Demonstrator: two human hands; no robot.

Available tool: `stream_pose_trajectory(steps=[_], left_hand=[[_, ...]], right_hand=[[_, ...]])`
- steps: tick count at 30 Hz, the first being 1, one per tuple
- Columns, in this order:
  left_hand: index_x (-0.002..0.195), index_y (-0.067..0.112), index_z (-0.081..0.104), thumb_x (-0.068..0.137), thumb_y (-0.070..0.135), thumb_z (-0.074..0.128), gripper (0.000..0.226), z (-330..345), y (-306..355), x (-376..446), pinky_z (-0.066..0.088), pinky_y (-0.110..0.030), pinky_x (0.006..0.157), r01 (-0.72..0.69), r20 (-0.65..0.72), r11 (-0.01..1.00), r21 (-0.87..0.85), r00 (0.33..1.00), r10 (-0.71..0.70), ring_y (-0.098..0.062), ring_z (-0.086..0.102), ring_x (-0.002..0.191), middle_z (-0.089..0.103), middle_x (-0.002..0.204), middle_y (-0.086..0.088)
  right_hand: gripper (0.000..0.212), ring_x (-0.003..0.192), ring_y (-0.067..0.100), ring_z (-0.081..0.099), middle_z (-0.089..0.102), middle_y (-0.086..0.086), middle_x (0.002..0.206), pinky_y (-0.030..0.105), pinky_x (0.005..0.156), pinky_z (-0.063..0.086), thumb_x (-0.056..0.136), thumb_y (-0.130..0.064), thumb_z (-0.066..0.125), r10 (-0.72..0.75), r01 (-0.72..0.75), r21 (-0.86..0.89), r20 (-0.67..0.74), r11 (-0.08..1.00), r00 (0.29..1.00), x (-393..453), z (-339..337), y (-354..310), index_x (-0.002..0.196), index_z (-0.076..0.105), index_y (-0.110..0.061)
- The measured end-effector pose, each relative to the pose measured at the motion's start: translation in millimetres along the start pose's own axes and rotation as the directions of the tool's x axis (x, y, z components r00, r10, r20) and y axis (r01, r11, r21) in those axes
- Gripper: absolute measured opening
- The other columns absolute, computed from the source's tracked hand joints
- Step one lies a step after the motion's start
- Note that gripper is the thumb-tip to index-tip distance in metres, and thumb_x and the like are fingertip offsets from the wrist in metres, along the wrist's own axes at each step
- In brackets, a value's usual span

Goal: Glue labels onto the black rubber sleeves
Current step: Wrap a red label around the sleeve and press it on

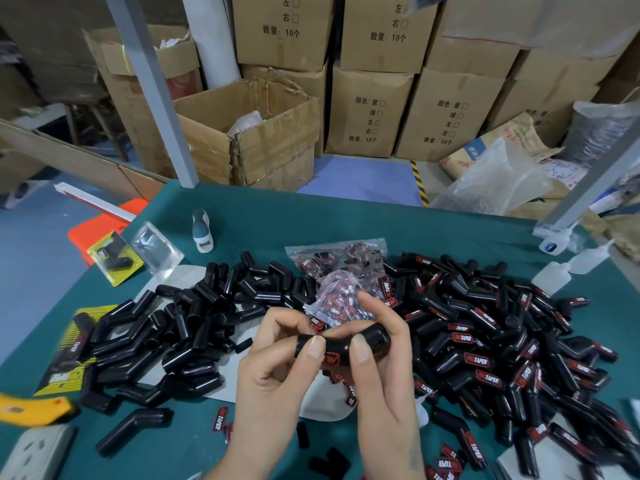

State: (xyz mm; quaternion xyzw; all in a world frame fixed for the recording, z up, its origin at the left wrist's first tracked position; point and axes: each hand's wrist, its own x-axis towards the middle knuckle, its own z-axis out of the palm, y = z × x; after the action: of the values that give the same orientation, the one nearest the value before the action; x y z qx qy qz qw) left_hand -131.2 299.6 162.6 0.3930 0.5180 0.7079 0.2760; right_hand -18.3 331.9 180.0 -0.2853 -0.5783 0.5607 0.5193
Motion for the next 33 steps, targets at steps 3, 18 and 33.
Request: stream_pose_trajectory(steps=[3,18,33], left_hand=[[0.06,0.013,0.066,0.091,0.033,0.068,0.036,0,0,0,0.046,-0.026,0.067,0.015,-0.007,1.0,-0.02,1.0,-0.015,-0.022,0.059,0.083,0.056,0.093,0.007],[0.058,0.021,0.057,0.098,0.059,0.064,0.055,3,3,-5,0.04,-0.022,0.067,-0.063,-0.025,0.997,0.047,0.998,0.064,-0.013,0.052,0.078,0.056,0.092,0.011],[0.089,0.036,0.073,0.091,0.029,0.066,0.01,7,8,-7,0.045,-0.028,0.072,-0.139,0.11,0.987,0.085,0.985,0.13,-0.02,0.052,0.088,0.053,0.103,0.007]], right_hand=[[0.047,0.095,0.016,0.069,0.07,0.007,0.105,0.025,0.085,0.056,0.09,-0.031,0.068,0.034,-0.036,0.071,0.027,0.997,0.999,1,3,-1,0.133,0.058,-0.046],[0.046,0.089,0.016,0.066,0.068,0.008,0.095,0.025,0.081,0.056,0.091,-0.014,0.07,-0.019,0.022,0.121,-0.032,0.992,0.999,-1,8,0,0.124,0.062,-0.045],[0.043,0.098,0.019,0.067,0.068,0.008,0.106,0.028,0.091,0.054,0.094,-0.022,0.063,-0.051,0.057,0.123,-0.051,0.991,0.997,-3,3,-2,0.134,0.058,-0.036]])
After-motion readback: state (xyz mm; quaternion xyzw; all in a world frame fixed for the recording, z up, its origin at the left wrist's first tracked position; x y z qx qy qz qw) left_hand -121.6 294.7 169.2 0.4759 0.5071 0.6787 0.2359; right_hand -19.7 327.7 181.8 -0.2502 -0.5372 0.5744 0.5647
